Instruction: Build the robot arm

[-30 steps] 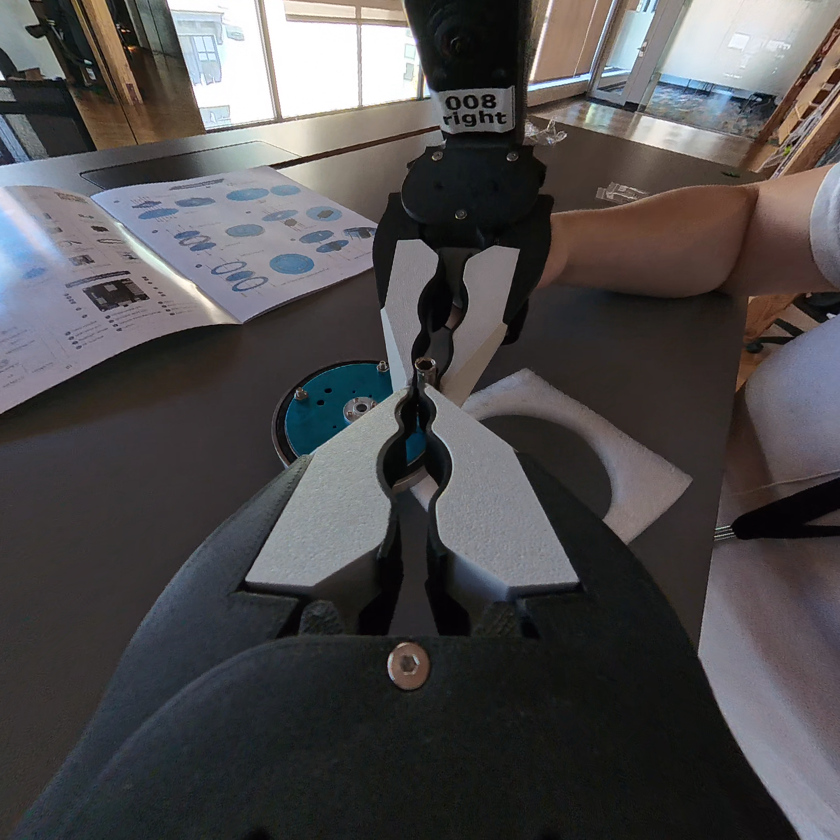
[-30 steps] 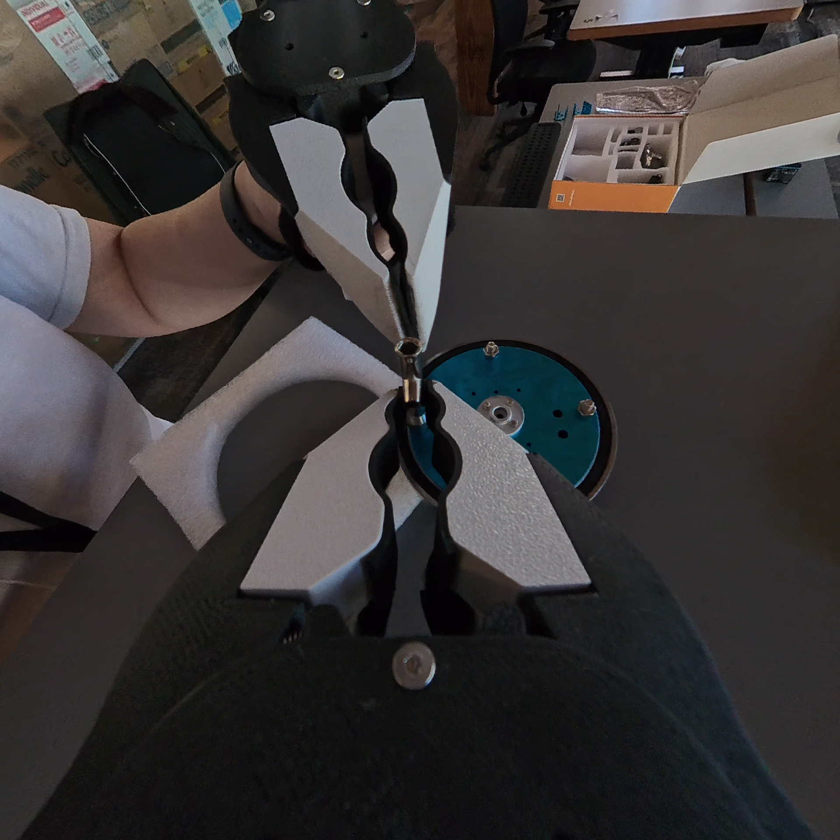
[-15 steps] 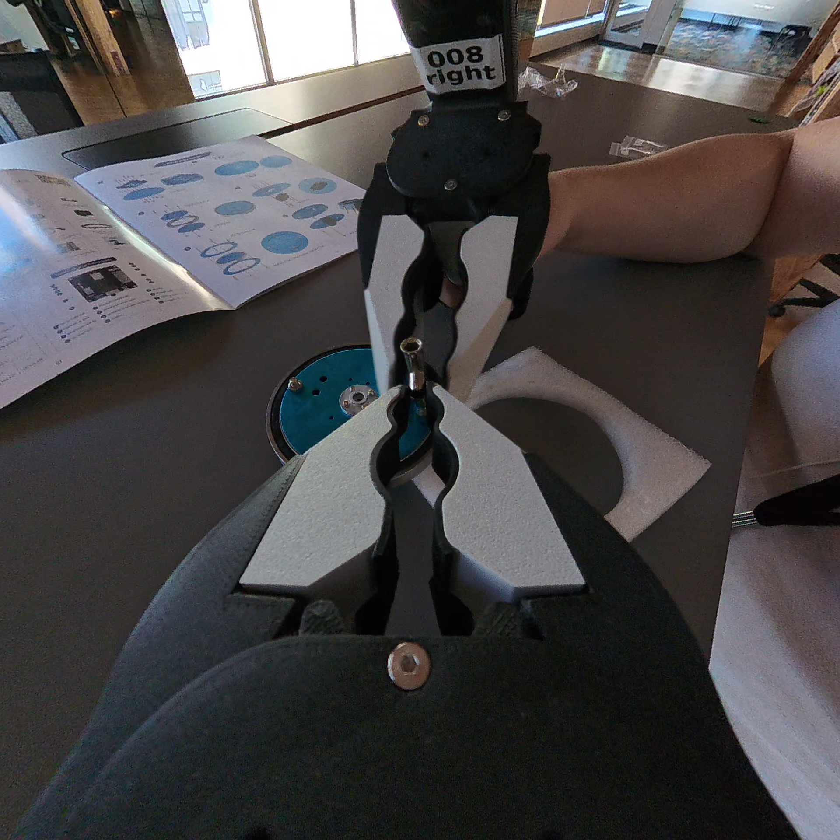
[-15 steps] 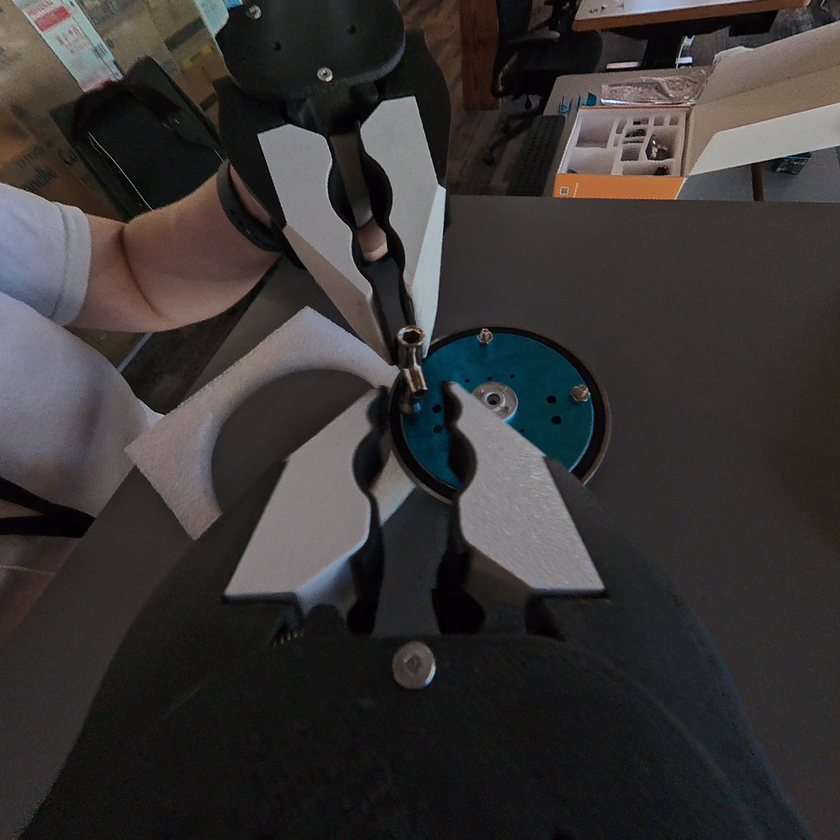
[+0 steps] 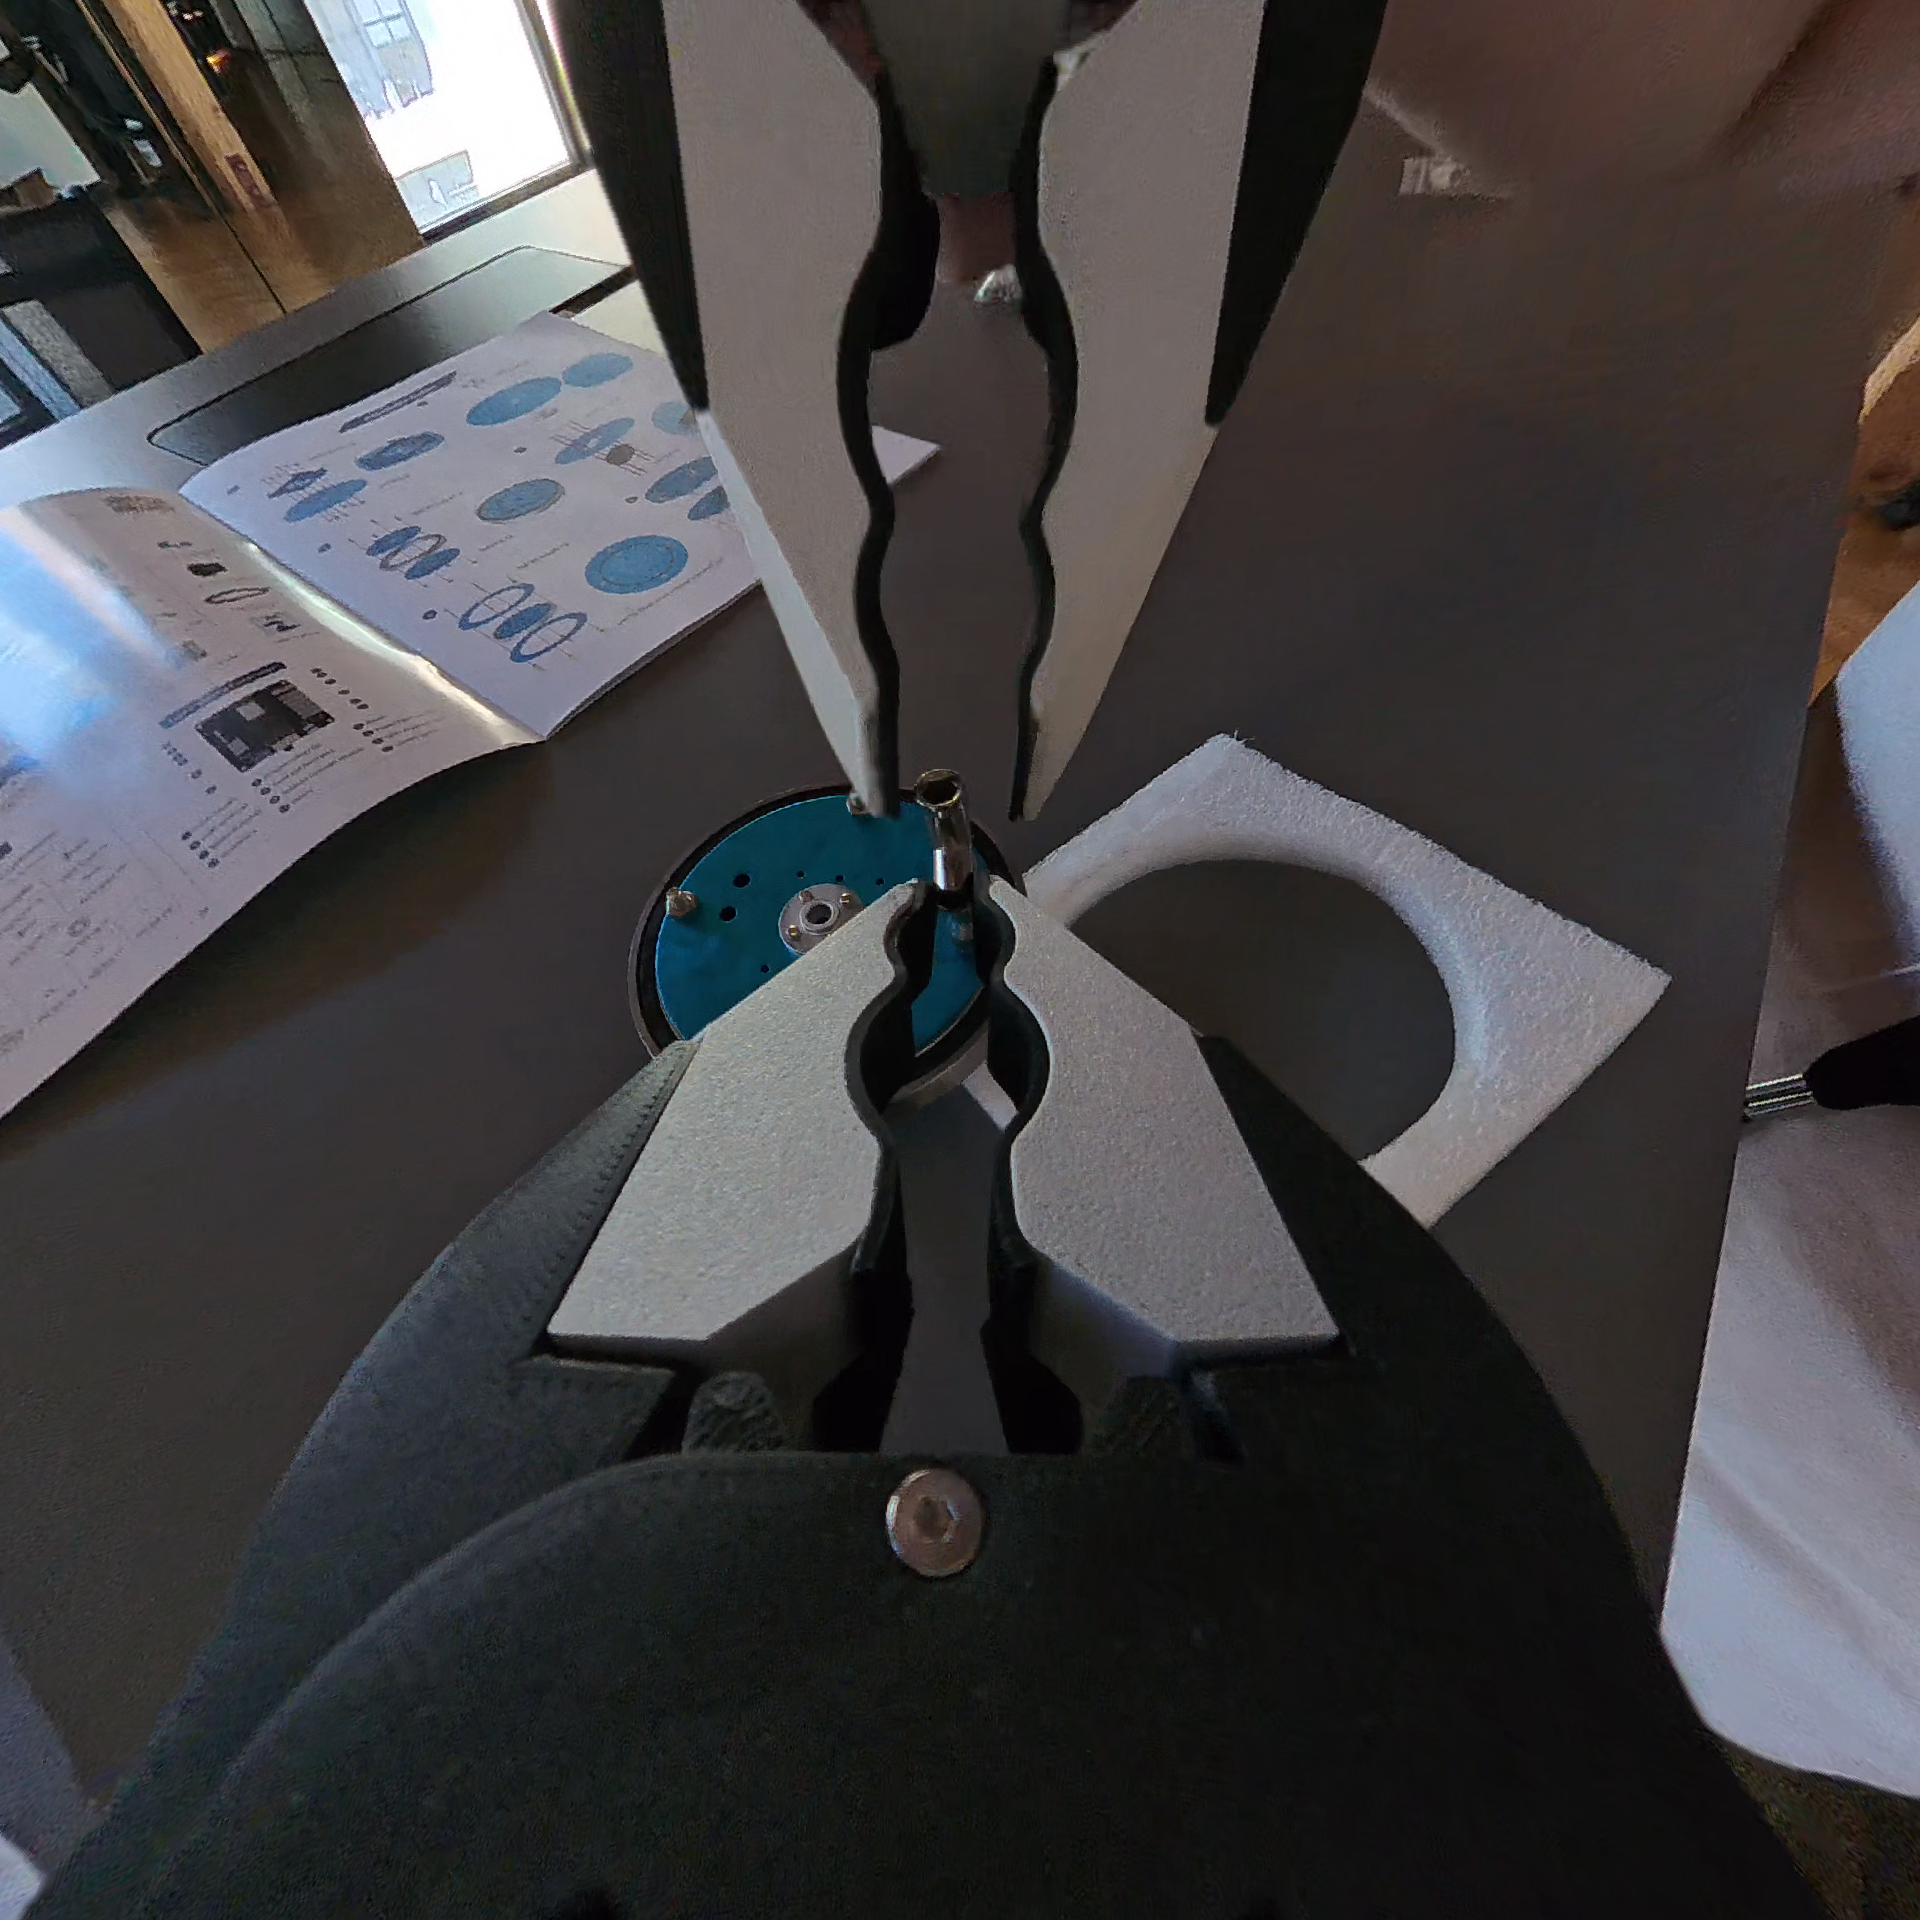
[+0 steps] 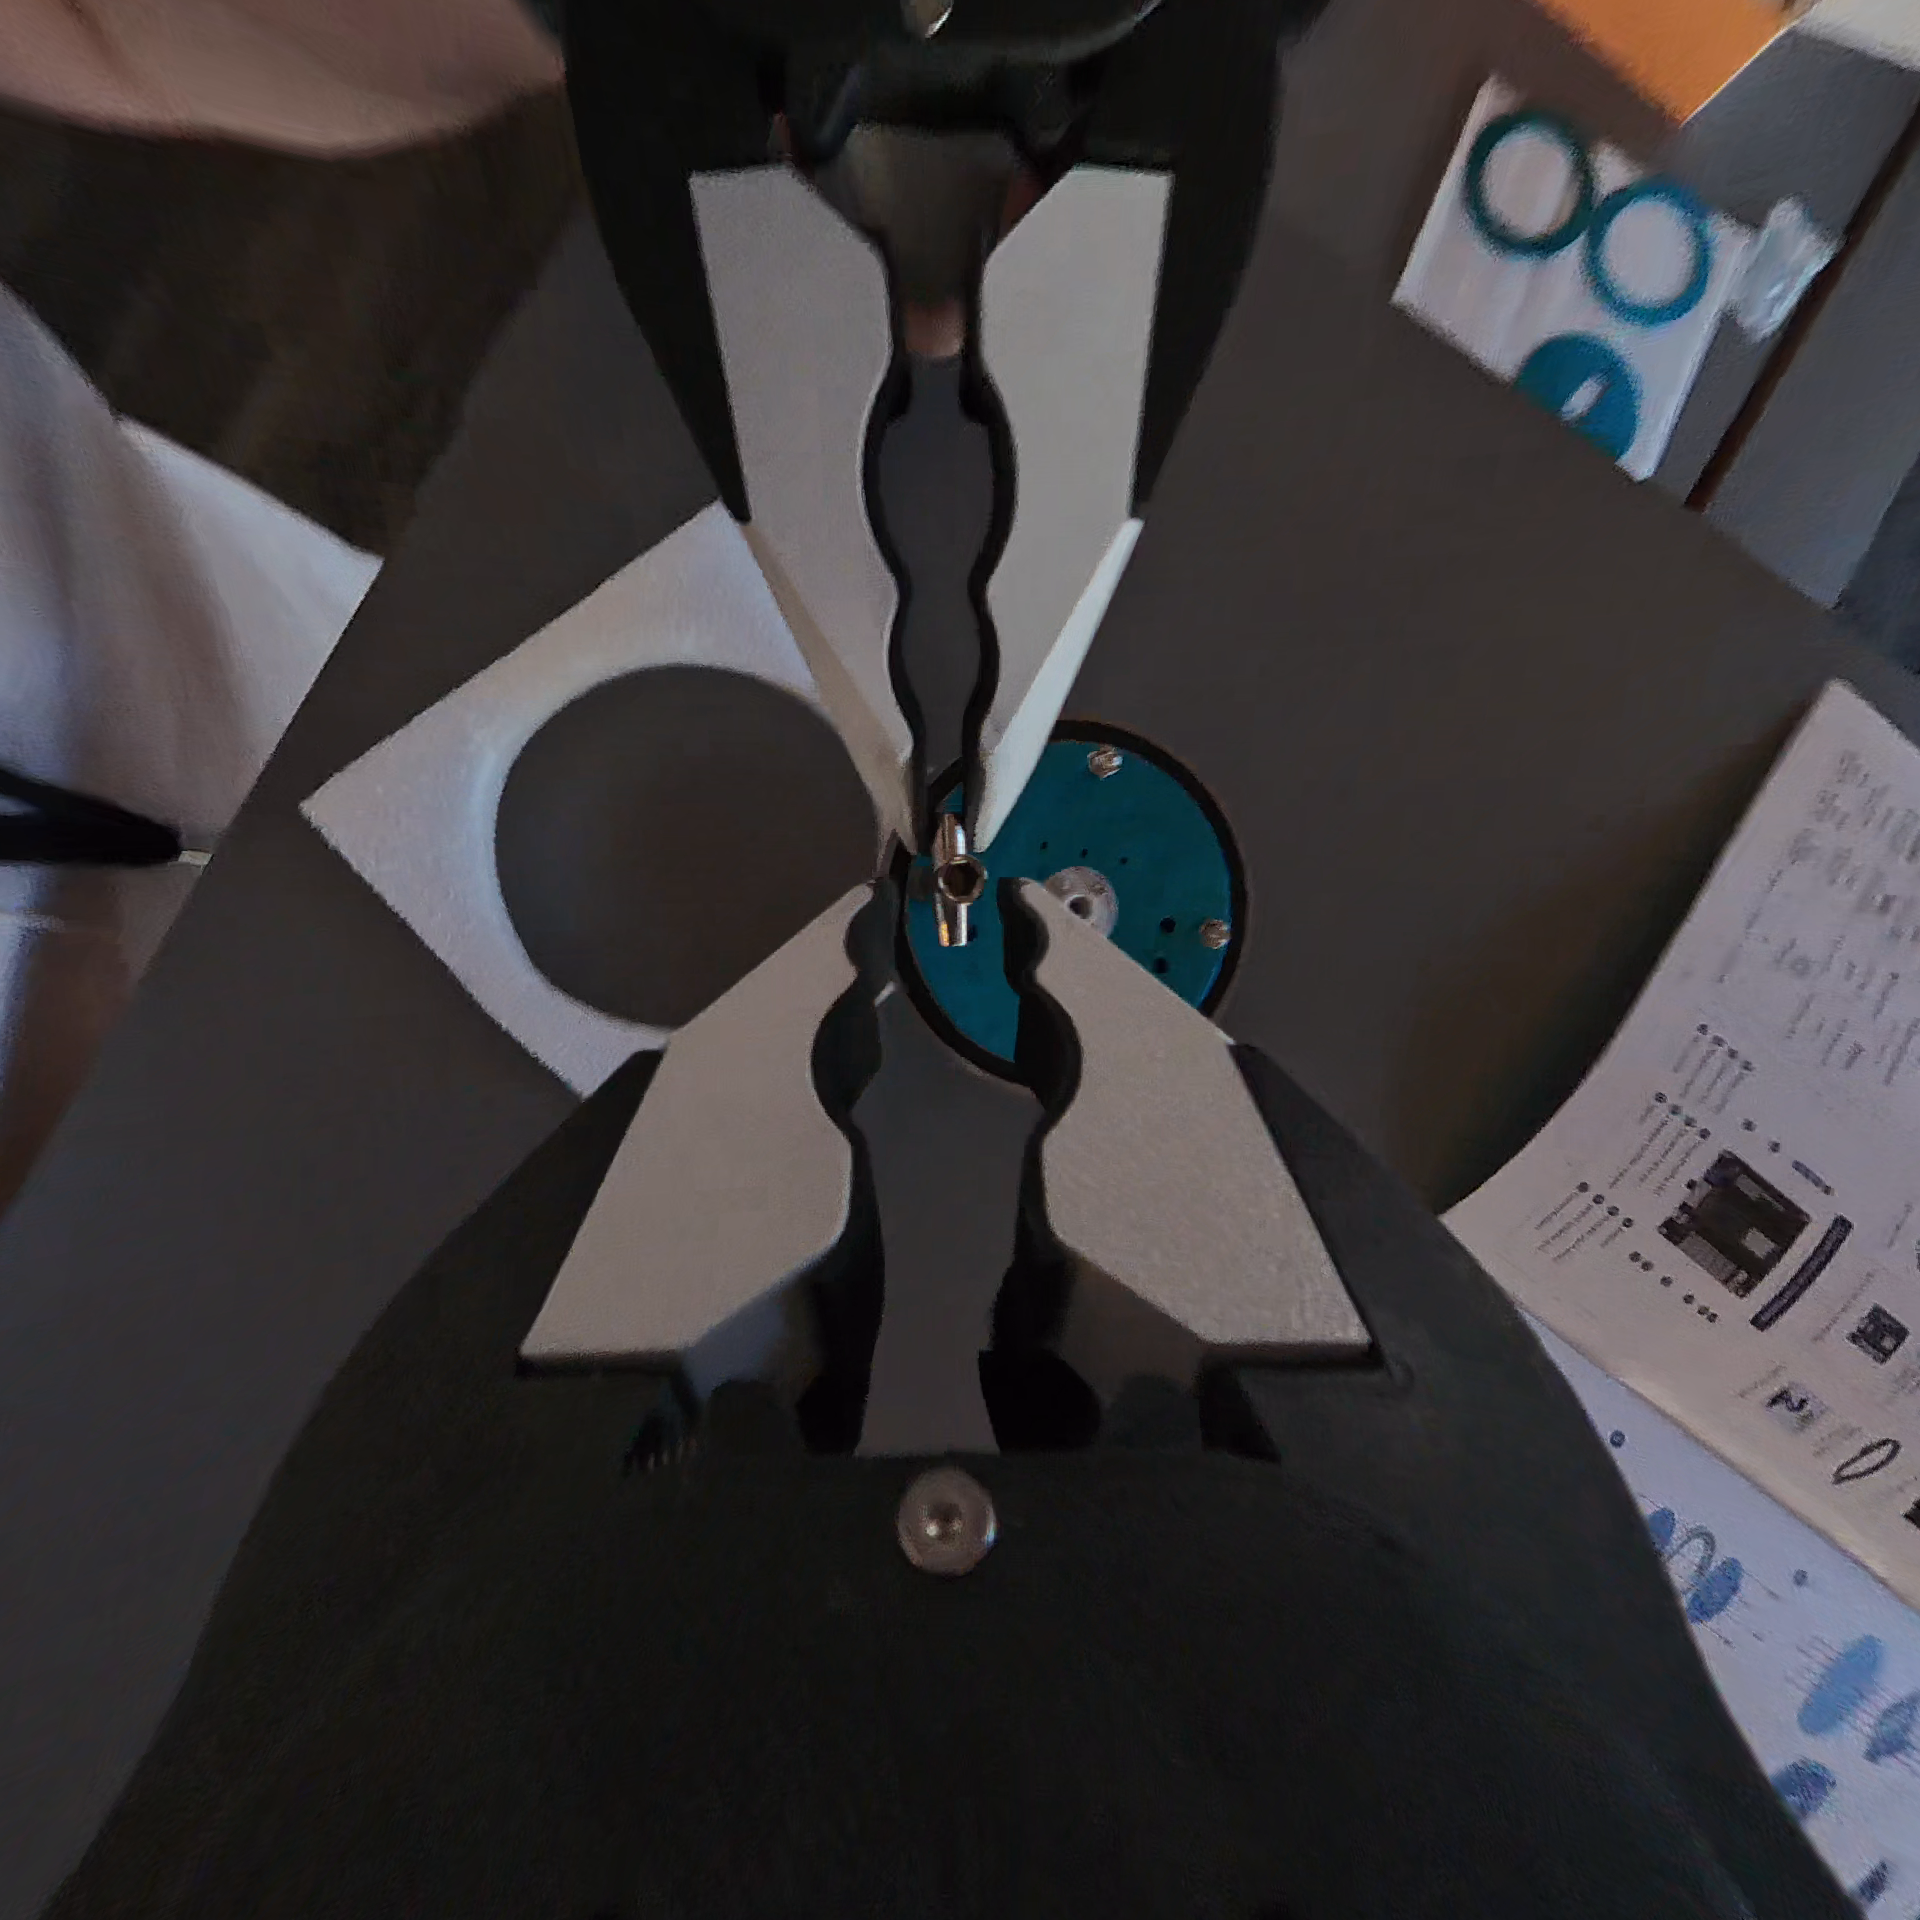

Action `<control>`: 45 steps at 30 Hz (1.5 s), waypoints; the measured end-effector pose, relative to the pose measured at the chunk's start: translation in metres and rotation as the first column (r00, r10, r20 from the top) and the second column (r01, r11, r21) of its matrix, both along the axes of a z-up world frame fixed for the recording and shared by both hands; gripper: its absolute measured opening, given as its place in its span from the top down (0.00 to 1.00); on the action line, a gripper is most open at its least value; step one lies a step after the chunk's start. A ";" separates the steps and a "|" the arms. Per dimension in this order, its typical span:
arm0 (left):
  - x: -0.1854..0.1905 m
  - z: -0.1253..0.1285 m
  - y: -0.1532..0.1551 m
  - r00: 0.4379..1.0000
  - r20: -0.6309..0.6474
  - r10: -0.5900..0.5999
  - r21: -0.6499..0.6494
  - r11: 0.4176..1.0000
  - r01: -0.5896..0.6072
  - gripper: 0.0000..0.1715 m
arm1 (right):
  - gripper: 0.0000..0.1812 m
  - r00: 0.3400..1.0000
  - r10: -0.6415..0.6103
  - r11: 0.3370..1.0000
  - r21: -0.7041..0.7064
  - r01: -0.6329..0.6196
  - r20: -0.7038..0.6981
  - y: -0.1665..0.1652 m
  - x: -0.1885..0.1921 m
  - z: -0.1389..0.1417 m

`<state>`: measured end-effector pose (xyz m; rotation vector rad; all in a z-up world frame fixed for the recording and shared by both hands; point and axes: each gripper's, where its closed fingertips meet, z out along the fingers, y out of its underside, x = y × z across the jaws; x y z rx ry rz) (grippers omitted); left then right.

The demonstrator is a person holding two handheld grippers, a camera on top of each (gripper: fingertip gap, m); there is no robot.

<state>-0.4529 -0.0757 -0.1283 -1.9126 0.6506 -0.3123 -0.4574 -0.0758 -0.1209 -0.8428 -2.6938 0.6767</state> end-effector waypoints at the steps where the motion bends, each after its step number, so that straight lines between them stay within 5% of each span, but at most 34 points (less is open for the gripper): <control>1: 0.001 0.000 0.000 1.000 -0.019 -0.010 0.001 1.000 0.010 0.96 | 0.92 0.999 0.014 1.000 0.024 -0.015 0.034 -0.001 0.002 -0.002; 8: 0.002 -0.004 -0.002 0.996 -0.086 -0.032 0.005 0.999 0.033 0.96 | 0.96 0.993 0.019 0.998 0.056 -0.026 0.118 -0.001 0.002 -0.013; 15: -0.003 -0.004 -0.003 1.000 0.026 -0.015 0.007 1.000 0.015 0.91 | 0.96 0.986 0.068 0.990 0.110 -0.086 0.154 0.001 0.003 -0.017; 24: -0.007 0.000 -0.004 0.999 0.038 0.022 0.015 1.000 -0.023 0.94 | 0.97 0.953 -0.238 0.971 0.076 0.227 0.190 0.000 0.002 -0.020; 32: -0.010 0.005 0.004 0.998 0.053 0.042 0.034 0.998 -0.044 1.00 | 0.97 0.869 -0.464 0.884 0.021 0.468 0.175 -0.001 0.002 -0.022; 45: -0.002 0.004 -0.008 0.944 0.234 0.233 -0.022 0.972 -0.234 1.00 | 0.97 0.850 -0.502 0.863 0.037 0.503 0.161 0.000 0.003 -0.024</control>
